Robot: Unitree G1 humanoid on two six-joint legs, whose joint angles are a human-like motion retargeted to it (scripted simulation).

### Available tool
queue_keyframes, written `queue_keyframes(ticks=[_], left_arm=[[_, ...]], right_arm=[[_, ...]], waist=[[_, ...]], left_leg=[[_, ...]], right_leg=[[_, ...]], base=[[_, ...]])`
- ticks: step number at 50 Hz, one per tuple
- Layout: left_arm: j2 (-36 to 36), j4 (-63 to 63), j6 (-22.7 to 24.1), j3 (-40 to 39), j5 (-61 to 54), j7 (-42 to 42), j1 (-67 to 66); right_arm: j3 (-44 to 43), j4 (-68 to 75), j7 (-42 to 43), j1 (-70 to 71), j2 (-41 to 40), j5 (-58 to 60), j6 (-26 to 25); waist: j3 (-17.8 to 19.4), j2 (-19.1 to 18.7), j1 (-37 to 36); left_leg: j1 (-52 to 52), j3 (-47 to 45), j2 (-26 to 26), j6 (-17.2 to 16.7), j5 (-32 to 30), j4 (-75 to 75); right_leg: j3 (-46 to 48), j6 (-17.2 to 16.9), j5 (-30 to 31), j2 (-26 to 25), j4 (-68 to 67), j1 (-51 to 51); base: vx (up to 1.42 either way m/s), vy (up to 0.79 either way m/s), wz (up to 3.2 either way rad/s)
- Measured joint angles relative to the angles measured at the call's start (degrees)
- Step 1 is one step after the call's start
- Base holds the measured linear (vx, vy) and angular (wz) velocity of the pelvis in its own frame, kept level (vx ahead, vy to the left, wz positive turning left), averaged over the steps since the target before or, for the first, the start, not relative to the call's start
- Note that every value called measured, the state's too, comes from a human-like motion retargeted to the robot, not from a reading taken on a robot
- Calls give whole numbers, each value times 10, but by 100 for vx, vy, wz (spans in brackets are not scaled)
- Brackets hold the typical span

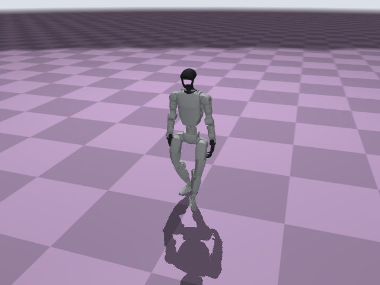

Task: In place motions

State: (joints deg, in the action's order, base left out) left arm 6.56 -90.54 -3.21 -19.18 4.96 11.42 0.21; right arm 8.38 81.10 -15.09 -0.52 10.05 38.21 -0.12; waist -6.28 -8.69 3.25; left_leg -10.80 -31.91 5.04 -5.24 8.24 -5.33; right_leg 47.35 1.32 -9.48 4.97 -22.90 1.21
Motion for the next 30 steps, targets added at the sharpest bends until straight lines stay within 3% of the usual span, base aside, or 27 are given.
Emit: queue_keyframes(ticks=[3,5,7,10,12,13,15,19,24,30], left_arm=[[19,5,-5,23,10,-6,30],[31,16,-5,34,11,-8,43],[37,28,-5,56,9,-6,51],[39,50,-2,61,11,-7,60],[38,57,1,70,9,-10,65],[38,56,3,75,8,-9,68],[38,46,2,83,11,-2,77],[10,20,8,76,10,-23,83],[-3,-2,14,68,6,-9,57],[-1,-19,11,63,18,-18,45]], right_arm=[[-13,17,13,0,-2,-24,-5],[-16,29,11,-1,-1,-41,-5],[-29,39,7,-14,-4,-48,-6],[-25,56,3,-27,-3,-53,-12],[-23,71,4,-36,-2,-51,-16],[-20,79,4,-41,-2,-47,-19],[-18,96,0,-48,-2,-35,-25],[-28,101,-9,-46,-5,9,-40],[-16,83,4,-42,-7,23,-35],[-25,45,-19,-28,-19,-24,-16]], waist=[[12,-7,7],[8,19,-46],[17,-3,45],[31,19,76],[37,46,84],[35,56,80],[25,73,33],[35,73,27],[20,62,61],[20,86,36]], left_leg=[[-2,18,11,4,-1,1],[5,-38,6,4,7,5],[-4,66,-3,12,-7,11],[15,96,-35,19,-8,16],[35,110,-67,24,-4,20],[44,111,-78,26,-2,22],[54,80,-84,24,2,26],[73,103,-87,27,3,31],[70,126,-84,26,8,28],[58,118,-95,21,16,-4]], right_leg=[[-121,-11,-32,-7,-71,-72],[-262,-21,-50,-17,-80,-123],[-253,-16,-47,-56,-45,-149],[-368,-19,-32,-89,45,-153],[-378,15,34,-90,111,-130],[-380,32,34,-97,131,-114],[-260,28,19,-57,145,-74],[-291,28,25,-69,148,-66],[-277,28,25,-75,163,-58],[-306,29,25,-59,154,-71]], base=[[-14,-16,15],[-7,-14,-81],[0,-12,285],[3,-9,147],[14,-6,83],[21,-4,7],[18,0,-60],[7,1,31],[10,0,33],[-1,2,-19]])
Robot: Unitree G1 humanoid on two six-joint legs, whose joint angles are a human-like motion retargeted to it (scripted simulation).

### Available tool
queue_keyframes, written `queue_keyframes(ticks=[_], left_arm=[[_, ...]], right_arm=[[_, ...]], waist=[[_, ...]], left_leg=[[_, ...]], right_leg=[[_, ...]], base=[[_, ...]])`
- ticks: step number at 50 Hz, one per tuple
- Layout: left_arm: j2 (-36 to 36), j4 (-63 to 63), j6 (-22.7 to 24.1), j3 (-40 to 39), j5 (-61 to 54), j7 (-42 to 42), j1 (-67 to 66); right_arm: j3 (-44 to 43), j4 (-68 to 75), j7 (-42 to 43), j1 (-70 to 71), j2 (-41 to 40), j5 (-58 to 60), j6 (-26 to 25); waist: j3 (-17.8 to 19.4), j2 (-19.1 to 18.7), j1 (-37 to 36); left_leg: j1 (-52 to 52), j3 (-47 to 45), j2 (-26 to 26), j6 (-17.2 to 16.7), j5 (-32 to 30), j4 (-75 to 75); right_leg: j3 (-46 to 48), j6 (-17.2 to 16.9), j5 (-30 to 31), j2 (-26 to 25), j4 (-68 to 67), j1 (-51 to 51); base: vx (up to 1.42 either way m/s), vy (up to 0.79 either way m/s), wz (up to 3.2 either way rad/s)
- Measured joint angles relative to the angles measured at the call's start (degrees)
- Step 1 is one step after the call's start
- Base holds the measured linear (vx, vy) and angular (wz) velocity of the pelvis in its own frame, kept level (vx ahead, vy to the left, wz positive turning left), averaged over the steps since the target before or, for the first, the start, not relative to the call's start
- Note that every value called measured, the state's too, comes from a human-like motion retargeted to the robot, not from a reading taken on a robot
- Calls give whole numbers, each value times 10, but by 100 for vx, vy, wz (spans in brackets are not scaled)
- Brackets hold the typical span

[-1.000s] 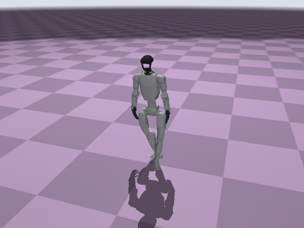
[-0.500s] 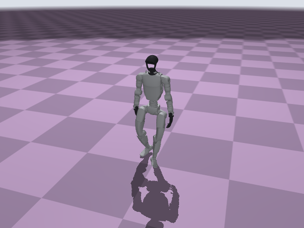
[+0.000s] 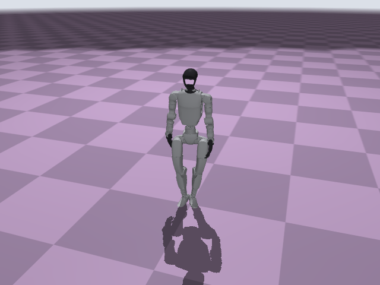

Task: In place motions

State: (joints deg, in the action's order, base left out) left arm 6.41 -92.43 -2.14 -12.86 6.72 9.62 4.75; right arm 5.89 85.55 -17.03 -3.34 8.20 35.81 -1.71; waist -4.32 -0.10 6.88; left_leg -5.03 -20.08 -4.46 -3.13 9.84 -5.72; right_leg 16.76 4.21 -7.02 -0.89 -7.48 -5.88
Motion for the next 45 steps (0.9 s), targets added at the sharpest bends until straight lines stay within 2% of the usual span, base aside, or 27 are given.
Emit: queue_keyframes(ticks=[5,12,18,22,25,28,30,33,35,38,45], left_arm=[[-3,2,-1,-17,-9,-2,-8],[1,10,-4,-1,-14,3,-9],[14,34,-4,35,-12,7,16],[18,44,-3,36,-18,9,25],[19,47,-2,29,-27,11,27],[22,49,-1,21,-25,10,24],[24,50,-1,13,-19,7,17],[24,49,-1,-4,-13,3,4],[23,49,-1,-21,-14,2,-6],[19,41,-1,-40,-21,3,-16],[25,36,-6,-8,-13,0,8]], right_arm=[[7,-31,-4,12,-2,11,16],[4,-38,24,6,-2,50,23],[-6,-8,17,0,3,23,10],[-3,3,16,-2,12,23,-2],[-2,8,23,4,17,21,-5],[2,10,23,11,22,9,-5],[4,12,21,16,24,3,-7],[7,10,16,26,23,3,-8],[9,4,11,34,21,9,-7],[10,-16,3,40,14,18,-3],[-6,-37,12,26,16,-1,11]], waist=[[6,13,-24],[4,-17,20],[13,-24,43],[13,-37,58],[14,-47,57],[6,-48,34],[-4,-41,11],[-11,-19,-11],[-10,-1,-15],[-10,-5,2],[9,-26,70]], left_leg=[[-12,61,-13,13,5,-17],[-12,73,0,36,18,-2],[-17,30,15,45,27,5],[-27,-27,42,43,40,6],[-28,-94,66,37,52,8],[-18,-187,84,25,65,20],[-6,-258,85,14,72,32],[21,-353,64,-1,79,57],[33,-378,44,-7,86,68],[36,-408,54,-13,91,64],[48,-424,72,-15,93,59]], right_leg=[[-27,1,10,12,1,-5],[-28,-2,12,0,-11,-21],[-57,-6,22,-5,-29,-54],[-65,-1,-16,-10,-43,-85],[5,1,-52,7,-43,-83],[203,-14,-82,55,-44,-41],[318,-26,-88,74,-42,-11],[403,-47,-68,87,-29,12],[399,-64,5,95,-12,8],[322,-54,19,85,-7,-22],[306,-43,34,54,25,-13]], base=[[-5,5,-57],[-1,0,-9],[-13,-5,-63],[-17,-3,-143],[-19,1,-216],[-13,4,-280],[-4,6,-305],[-2,3,-273],[-3,2,-230],[-6,2,-147],[-7,2,-26]])
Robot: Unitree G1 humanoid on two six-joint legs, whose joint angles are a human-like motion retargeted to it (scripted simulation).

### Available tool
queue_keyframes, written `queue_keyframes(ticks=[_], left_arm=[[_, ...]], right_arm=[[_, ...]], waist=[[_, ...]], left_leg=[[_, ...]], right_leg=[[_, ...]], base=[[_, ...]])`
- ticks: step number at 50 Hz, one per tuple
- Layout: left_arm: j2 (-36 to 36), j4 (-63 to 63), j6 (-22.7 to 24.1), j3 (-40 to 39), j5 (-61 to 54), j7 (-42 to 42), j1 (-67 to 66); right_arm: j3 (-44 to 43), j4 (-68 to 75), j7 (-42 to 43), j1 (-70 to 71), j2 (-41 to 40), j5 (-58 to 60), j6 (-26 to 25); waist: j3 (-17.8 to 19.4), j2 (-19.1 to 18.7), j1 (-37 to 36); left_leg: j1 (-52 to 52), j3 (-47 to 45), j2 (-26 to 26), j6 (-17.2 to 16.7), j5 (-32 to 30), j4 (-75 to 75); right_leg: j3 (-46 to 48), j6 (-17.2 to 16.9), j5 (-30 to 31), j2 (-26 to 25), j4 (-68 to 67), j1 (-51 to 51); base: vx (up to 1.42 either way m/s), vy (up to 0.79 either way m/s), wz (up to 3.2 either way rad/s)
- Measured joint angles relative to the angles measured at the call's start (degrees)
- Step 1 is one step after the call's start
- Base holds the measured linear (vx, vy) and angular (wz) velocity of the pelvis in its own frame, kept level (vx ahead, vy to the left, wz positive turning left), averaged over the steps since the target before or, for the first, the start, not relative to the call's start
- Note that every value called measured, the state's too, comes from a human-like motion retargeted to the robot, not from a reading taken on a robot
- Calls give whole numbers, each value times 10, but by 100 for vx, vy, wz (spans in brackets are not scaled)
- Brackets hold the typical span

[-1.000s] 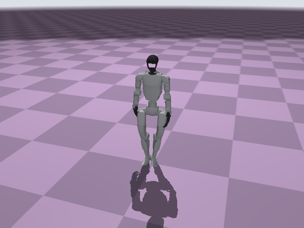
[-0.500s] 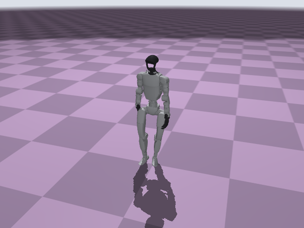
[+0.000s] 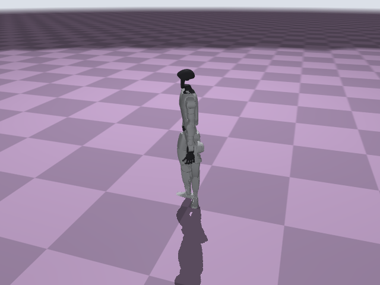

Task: In place motions

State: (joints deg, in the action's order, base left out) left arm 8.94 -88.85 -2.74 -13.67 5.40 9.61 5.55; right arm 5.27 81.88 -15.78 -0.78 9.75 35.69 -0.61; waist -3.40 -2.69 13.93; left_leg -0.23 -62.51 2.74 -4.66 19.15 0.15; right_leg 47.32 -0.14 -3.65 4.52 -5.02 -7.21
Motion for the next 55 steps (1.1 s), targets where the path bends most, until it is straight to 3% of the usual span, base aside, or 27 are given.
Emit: queue_keyframes(ticks=[13,16,18,20,23,25,30,35,37,41,55], left_arm=[[-3,54,11,24,-4,0,19],[1,49,11,14,2,1,2],[4,42,9,0,5,1,-12],[7,36,7,-17,8,1,-29],[11,30,3,-35,11,6,-56],[10,26,2,-49,9,7,-70],[-9,15,2,-67,-4,7,-90],[-27,1,3,-64,-3,7,-102],[-31,-3,2,-62,0,8,-104],[-32,-5,0,-61,4,6,-100],[-26,54,7,-15,-4,2,-51]], right_arm=[[-28,99,11,-21,7,-8,-51],[-27,88,7,-24,0,2,-49],[-19,79,3,-21,-4,7,-47],[-6,71,-5,-16,-7,12,-42],[6,54,-19,-4,-13,24,-41],[16,40,-22,6,-16,30,-37],[32,-2,-25,26,-14,28,-18],[34,-33,-31,33,-11,31,-9],[34,-34,-28,33,-13,26,-9],[30,-18,-23,28,-20,10,-13],[22,100,2,-4,1,40,-56]], waist=[[-5,-23,24],[-2,-26,72],[-4,-14,78],[-15,14,34],[-27,58,25],[-24,79,6],[-1,101,-58],[14,76,-75],[14,63,-72],[5,43,-55],[-2,39,-58]], left_leg=[[10,-4,21,-10,-2,-14],[8,29,33,-4,-3,-41],[9,27,41,6,-4,-79],[17,-16,45,29,-13,-126],[-17,38,54,114,12,-245],[-58,108,61,143,36,-325],[-147,308,-19,160,23,-335],[-154,447,-87,194,-44,-214],[-145,486,-94,193,-89,-183],[-129,479,-80,182,-77,-162],[-104,490,-91,173,-73,-129]], right_leg=[[-12,9,-22,-13,-1,4],[23,19,-20,-15,16,12],[19,24,-20,-11,25,16],[-33,17,-24,10,20,16],[-46,21,-15,45,30,13],[-63,23,-7,56,36,13],[-99,25,3,58,45,17],[-123,28,2,29,48,27],[-129,29,-1,16,44,29],[-137,30,-6,-1,41,29],[-146,25,-16,-1,42,45]], base=[[4,7,10],[8,6,110],[6,4,-5],[7,2,-173],[6,4,-82],[-1,8,-120],[-5,13,-137],[1,8,-77],[8,2,-46],[4,0,-16],[3,-1,-2]])
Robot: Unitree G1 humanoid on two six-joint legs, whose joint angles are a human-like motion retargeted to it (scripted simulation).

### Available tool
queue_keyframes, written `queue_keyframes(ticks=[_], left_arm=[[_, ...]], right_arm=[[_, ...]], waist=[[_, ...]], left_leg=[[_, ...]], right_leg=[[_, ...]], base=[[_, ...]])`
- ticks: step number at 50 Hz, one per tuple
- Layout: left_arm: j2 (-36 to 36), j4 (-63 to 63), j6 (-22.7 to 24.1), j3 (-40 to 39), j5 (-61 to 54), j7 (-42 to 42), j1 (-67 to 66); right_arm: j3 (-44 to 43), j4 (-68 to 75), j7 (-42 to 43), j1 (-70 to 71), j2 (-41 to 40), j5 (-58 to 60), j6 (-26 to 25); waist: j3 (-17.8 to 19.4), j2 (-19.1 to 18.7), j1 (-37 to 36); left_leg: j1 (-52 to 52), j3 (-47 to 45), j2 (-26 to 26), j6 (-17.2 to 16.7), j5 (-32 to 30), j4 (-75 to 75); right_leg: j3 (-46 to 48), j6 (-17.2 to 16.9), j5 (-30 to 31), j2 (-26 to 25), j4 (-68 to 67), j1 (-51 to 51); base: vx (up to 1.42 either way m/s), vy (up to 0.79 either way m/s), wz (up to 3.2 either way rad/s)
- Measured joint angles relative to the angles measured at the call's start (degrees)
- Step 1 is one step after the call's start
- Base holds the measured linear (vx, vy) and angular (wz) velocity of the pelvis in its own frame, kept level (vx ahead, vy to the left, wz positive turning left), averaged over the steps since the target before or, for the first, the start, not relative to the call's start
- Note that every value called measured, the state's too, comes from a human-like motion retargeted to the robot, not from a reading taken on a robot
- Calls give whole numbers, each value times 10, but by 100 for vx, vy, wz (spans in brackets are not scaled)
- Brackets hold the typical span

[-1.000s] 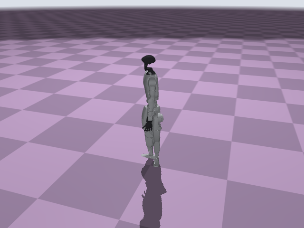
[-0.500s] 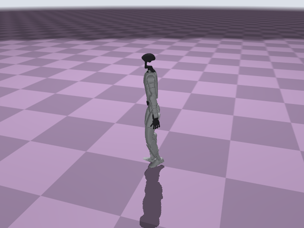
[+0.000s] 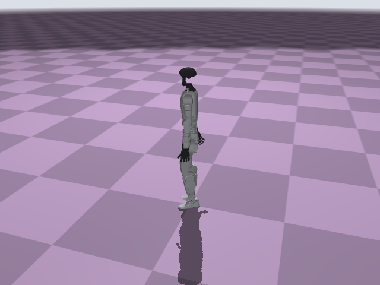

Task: In place motions

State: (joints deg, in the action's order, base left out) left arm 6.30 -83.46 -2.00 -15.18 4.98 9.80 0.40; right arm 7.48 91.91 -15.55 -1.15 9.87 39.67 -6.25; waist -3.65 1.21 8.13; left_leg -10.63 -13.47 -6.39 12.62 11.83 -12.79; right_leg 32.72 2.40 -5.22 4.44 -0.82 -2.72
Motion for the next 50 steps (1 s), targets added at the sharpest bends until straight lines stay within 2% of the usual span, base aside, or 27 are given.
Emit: queue_keyframes(ticks=[5,12,18,20,25,28,32,35,37,39,43,45,46,48,50], left_arm=[[1,-7,0,10,9,-4,5],[4,-21,-1,7,11,3,6],[12,-13,-1,8,25,6,-8],[13,-9,-1,4,26,6,-12],[12,5,2,-9,22,6,-29],[11,6,-2,-14,30,7,-30],[9,9,-3,-6,34,15,-22],[10,9,-5,-5,25,26,-11],[12,10,-7,-2,17,23,0],[13,9,-7,3,7,15,15],[6,-13,-13,13,-20,-13,68],[-4,-16,-8,20,-39,-28,94],[-9,-17,-3,30,-49,-31,106],[-20,-20,3,51,-65,-32,129],[-30,-19,4,66,-65,-30,143]], right_arm=[[-18,-8,-3,-12,2,-7,1],[-23,-40,-9,-4,-7,-39,11],[-17,-68,-21,-7,-15,-44,23],[-11,-79,-25,-8,-14,-41,25],[20,-82,-9,-1,-6,-28,30],[36,-75,-5,3,2,-10,33],[35,-67,1,-6,12,7,34],[32,-62,6,-14,17,12,31],[23,-63,8,-20,21,11,32],[14,-68,12,-27,25,11,34],[-6,-80,29,-45,34,4,38],[-12,-75,38,-43,36,-3,37],[-17,-72,40,-40,35,-2,33],[-27,-68,41,-33,32,8,23],[-29,-70,42,-31,30,10,23]], waist=[[-7,-11,3],[-6,-42,25],[-3,-40,37],[-1,-42,55],[8,-44,75],[5,-19,-40],[12,-15,-65],[14,-6,-92],[15,-3,-107],[13,-3,-117],[-7,-7,-109],[-14,-6,-108],[-17,-10,-104],[-21,-22,-93],[-25,-30,-91]], left_leg=[[7,3,2,4,11,16],[-8,14,31,0,14,14],[-7,48,23,-4,5,16],[-18,81,16,-5,2,5],[-44,156,-6,-10,-21,-18],[-55,112,-3,-25,-22,-16],[-68,163,-20,-55,0,-8],[-73,153,-24,-72,36,11],[-75,101,-11,-85,66,24],[-76,5,17,-105,88,32],[-51,-283,82,-160,106,35],[-24,-434,109,-192,84,35],[-15,-473,114,-198,58,41],[-10,-501,120,-200,-22,60],[-14,-477,118,-187,-97,79]], right_leg=[[-11,-2,0,-2,-13,-9],[-50,-20,-1,-11,-64,-40],[-135,-14,1,-18,-78,-50],[-113,-13,-2,-16,-80,-51],[16,3,-14,4,-74,-29],[-35,-4,-36,16,-78,-20],[45,-1,-55,22,-77,2],[103,-8,-69,34,-81,16],[163,-14,-77,38,-77,30],[235,-22,-82,39,-67,48],[396,-44,-85,30,-52,67],[458,-53,-84,24,-46,73],[483,-58,-84,15,-44,78],[520,-68,-84,-3,-42,87],[535,-74,-85,-14,-44,95]], base=[[1,-2,-6],[-4,-7,0],[0,-3,56],[0,2,141],[-3,4,138],[-8,5,-56],[-10,4,240],[-13,4,284],[-16,4,307],[-17,5,314],[-20,3,345],[-18,-9,289],[-14,-14,262],[-6,-13,227],[4,-10,121]])
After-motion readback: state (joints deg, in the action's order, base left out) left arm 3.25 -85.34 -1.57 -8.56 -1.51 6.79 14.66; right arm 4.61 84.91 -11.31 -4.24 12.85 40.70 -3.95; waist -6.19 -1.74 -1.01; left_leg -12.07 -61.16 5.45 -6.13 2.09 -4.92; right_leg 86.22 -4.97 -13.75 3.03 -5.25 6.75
